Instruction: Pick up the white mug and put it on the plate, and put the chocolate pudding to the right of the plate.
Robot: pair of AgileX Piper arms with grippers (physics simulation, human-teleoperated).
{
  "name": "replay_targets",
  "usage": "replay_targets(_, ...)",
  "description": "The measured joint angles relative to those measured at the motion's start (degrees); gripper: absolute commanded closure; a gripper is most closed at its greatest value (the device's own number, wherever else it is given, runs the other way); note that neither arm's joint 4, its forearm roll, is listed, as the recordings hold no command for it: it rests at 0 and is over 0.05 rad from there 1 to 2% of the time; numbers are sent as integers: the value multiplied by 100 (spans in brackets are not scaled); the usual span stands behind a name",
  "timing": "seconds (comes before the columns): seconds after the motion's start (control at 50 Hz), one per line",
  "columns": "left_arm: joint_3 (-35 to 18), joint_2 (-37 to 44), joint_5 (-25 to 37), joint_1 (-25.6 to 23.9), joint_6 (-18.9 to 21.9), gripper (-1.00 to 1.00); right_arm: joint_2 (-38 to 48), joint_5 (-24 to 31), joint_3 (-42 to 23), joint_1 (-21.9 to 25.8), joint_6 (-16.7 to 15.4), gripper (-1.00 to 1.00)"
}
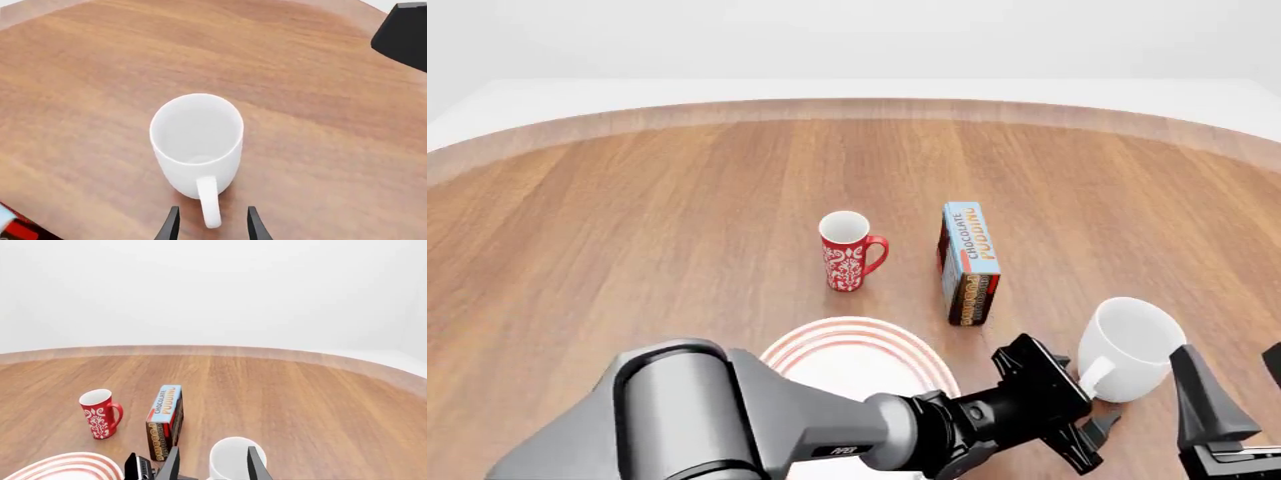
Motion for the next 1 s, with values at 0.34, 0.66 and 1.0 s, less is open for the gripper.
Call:
replay_targets(0.34, -278, 235, 131, 48, 22, -100, -2, -10, 21, 1, -1, -100)
replay_targets(0.66, -485, 435, 203, 58, 27, -100, 0, -25, 49, 1, -1, -100)
replay_targets(1.0, -470, 419, 161, 86, 41, 100, 4, -32, 77, 15, -3, -100)
